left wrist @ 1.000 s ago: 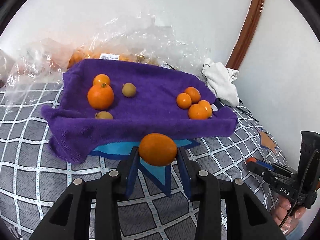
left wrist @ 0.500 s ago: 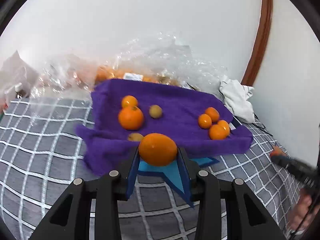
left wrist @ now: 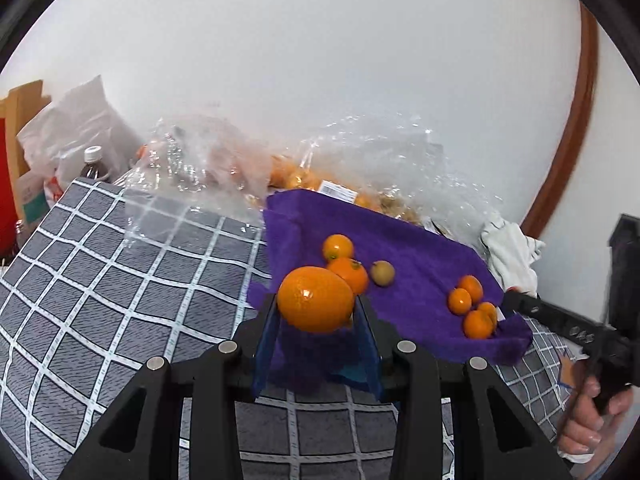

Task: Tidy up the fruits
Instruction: 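Carry both fruits over the towel while the right gripper opens to drop the red fruit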

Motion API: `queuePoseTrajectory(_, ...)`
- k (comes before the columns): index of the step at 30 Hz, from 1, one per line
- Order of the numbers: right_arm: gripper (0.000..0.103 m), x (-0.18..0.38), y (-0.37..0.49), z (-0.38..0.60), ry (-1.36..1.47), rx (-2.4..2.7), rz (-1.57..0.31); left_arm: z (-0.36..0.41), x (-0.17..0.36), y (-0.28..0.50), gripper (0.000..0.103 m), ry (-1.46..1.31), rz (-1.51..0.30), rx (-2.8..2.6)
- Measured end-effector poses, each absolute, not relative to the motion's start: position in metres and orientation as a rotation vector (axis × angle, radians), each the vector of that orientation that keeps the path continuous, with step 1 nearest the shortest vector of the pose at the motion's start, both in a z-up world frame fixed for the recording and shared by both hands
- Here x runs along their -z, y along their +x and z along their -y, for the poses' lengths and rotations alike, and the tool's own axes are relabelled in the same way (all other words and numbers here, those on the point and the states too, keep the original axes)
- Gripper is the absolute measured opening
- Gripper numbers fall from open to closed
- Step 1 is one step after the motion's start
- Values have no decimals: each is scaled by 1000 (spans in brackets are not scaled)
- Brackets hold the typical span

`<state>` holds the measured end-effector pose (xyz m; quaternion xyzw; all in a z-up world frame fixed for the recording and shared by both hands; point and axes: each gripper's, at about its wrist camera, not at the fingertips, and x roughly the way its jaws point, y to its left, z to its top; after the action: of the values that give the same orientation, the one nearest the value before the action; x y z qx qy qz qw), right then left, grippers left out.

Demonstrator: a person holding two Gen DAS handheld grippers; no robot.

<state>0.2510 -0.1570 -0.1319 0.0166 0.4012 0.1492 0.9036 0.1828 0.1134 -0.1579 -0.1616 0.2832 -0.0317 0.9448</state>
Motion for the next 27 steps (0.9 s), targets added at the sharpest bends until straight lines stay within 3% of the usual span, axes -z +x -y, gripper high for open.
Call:
queuePoseTrajectory(14, 23, 182, 271, 141, 35, -353, -931, -112, 166, 191, 35, -350, -620, 85)
queuePoseTrajectory(27, 28, 182, 265, 149, 44, -358, -909, -106, 173, 196, 35, -319, -656, 81)
